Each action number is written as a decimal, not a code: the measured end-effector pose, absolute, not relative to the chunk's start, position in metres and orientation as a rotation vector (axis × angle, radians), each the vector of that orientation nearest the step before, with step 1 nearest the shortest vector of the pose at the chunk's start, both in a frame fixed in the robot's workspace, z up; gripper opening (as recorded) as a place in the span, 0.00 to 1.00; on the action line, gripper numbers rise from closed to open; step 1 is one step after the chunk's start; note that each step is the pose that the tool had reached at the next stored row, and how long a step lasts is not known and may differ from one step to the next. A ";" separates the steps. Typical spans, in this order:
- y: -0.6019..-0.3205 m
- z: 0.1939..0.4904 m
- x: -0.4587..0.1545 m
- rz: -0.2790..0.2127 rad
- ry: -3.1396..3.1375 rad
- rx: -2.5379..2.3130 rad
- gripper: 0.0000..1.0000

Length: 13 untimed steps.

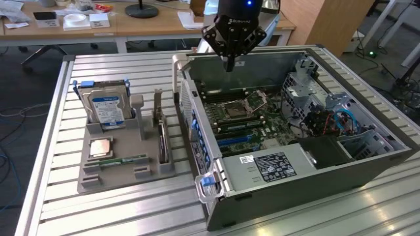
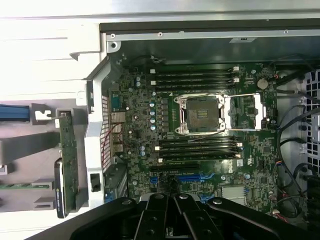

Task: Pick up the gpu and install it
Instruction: 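Reach for the gpu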

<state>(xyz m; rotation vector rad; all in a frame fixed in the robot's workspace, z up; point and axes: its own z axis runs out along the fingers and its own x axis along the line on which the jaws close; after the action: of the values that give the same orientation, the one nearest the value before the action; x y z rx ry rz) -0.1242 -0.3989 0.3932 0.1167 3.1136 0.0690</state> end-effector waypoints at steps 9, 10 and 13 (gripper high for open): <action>-0.399 0.393 -0.144 0.069 3.114 0.117 0.11; -0.399 0.393 -0.146 0.069 3.114 0.117 0.11; -0.399 0.393 -0.152 0.069 3.114 0.117 0.11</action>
<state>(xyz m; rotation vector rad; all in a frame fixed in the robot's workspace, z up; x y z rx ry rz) -0.1521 -0.3988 0.3930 0.1166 3.1136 0.0689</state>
